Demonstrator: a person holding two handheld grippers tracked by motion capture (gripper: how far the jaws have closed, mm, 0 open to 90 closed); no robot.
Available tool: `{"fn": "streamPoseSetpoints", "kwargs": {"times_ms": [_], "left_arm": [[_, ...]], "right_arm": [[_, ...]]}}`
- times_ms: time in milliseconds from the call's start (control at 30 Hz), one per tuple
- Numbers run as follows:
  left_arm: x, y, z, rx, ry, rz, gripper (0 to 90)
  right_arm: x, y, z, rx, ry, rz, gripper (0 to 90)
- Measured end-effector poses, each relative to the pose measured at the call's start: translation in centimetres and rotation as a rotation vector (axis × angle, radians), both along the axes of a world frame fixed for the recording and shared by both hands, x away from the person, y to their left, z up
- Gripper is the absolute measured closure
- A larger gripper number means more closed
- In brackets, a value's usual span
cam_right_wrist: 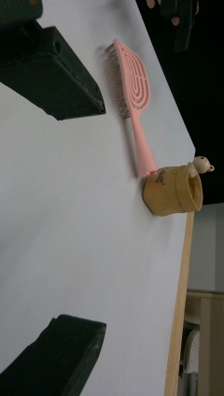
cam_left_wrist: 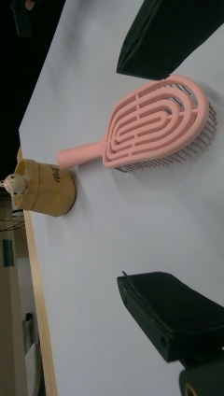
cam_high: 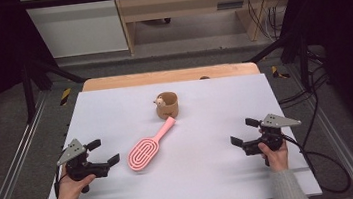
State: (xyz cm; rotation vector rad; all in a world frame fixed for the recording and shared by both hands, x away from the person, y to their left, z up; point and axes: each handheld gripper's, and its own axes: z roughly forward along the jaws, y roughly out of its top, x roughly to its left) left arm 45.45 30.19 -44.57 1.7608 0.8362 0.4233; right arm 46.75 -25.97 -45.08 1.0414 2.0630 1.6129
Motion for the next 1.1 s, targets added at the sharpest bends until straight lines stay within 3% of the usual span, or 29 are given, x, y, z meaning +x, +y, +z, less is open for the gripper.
{"fn": "streamPoseSetpoints", "kwargs": {"times_ms": [1100], "left_arm": [[0.5,-1.7,1.0,0.029,0.013,-0.007,1.0]], "right_arm": [[0.0,0.0,-0.1,-0.026,0.011,0.015,0.3]]}}
